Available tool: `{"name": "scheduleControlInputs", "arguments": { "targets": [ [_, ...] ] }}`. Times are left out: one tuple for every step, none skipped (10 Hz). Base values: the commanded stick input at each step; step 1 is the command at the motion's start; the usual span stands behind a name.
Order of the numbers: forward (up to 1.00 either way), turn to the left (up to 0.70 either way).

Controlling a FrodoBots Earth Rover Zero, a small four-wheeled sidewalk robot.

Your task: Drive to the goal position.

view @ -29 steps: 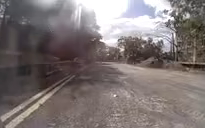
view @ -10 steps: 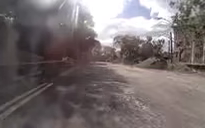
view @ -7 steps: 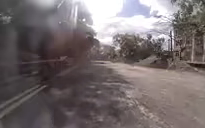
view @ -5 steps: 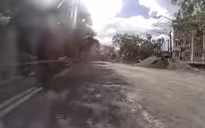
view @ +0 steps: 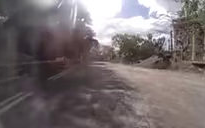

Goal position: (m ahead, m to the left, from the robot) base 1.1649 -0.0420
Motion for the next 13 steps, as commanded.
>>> {"name": "scheduleControlInputs", "arguments": {
  "targets": [
    [0.7,0.02],
    [0.7,0.02],
    [0.7,0.02],
    [0.7,0.02],
    [0.7,0.02],
    [0.7,0.02],
    [0.7,0.02],
    [0.7,0.02],
    [0.7,0.02],
    [0.7,0.02],
    [0.7,0.02],
    [0.7,0.02],
    [0.7,0.02]
  ]
}}
